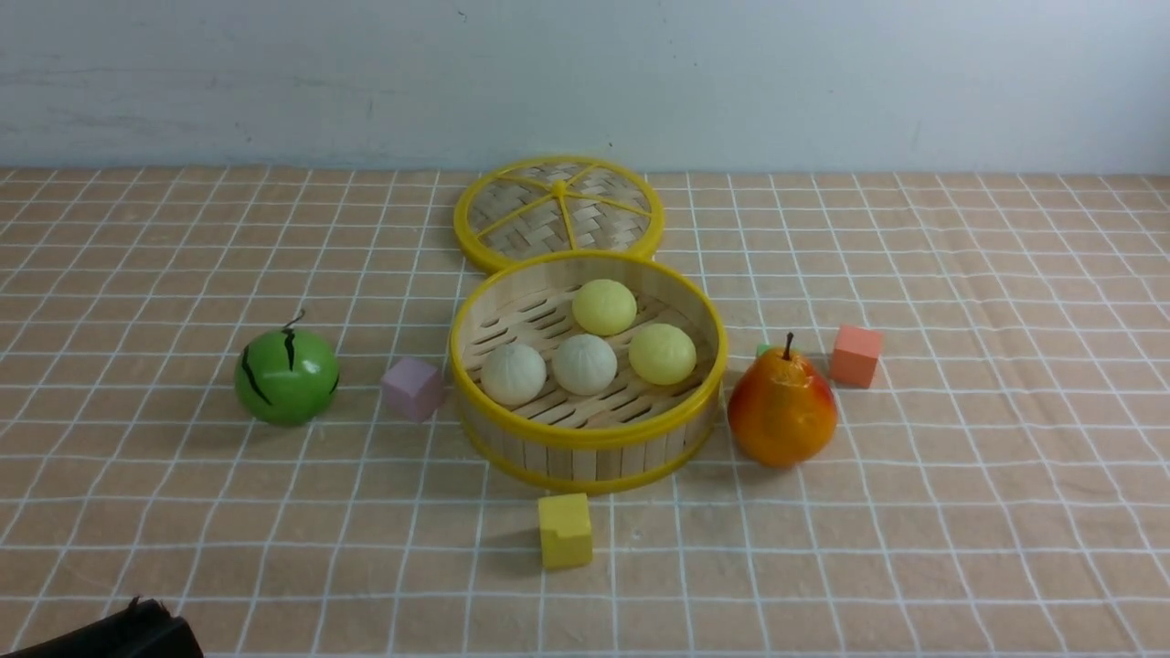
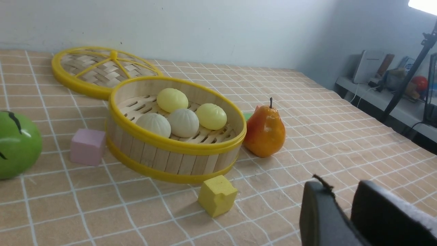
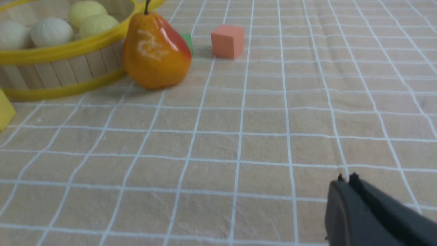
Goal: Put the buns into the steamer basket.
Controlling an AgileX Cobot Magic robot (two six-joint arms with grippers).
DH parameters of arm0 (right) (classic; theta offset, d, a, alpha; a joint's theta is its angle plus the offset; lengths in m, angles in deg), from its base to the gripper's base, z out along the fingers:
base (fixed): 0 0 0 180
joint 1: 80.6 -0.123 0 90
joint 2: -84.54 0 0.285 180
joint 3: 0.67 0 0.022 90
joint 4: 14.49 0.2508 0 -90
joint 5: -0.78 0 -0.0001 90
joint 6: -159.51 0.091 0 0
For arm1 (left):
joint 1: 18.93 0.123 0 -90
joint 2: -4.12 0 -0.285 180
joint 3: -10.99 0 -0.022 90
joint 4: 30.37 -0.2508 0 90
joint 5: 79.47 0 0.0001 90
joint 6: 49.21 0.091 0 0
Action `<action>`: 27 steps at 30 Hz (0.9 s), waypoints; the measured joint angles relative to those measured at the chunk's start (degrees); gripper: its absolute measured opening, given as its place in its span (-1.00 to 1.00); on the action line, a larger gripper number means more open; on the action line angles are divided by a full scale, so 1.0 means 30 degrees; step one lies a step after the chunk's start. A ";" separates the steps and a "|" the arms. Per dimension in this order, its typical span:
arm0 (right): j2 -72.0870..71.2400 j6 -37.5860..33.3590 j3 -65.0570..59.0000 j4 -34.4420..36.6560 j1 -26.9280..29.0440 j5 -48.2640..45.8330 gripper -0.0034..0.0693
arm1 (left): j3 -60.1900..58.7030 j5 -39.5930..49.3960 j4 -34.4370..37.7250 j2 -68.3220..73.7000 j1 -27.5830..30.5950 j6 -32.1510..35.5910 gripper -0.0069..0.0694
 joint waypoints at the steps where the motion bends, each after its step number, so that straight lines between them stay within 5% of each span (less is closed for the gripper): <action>1: 0.0001 0.0000 0.0020 -0.0016 0.0016 -0.0091 -0.95 | 0.0000 0.0000 0.0000 0.0000 0.0000 0.0000 -0.44; 27: 0.0001 -0.0019 0.0076 -0.0016 0.0016 -0.0312 -0.89 | 0.0000 0.0122 -0.0145 0.0000 0.0084 0.0000 -0.36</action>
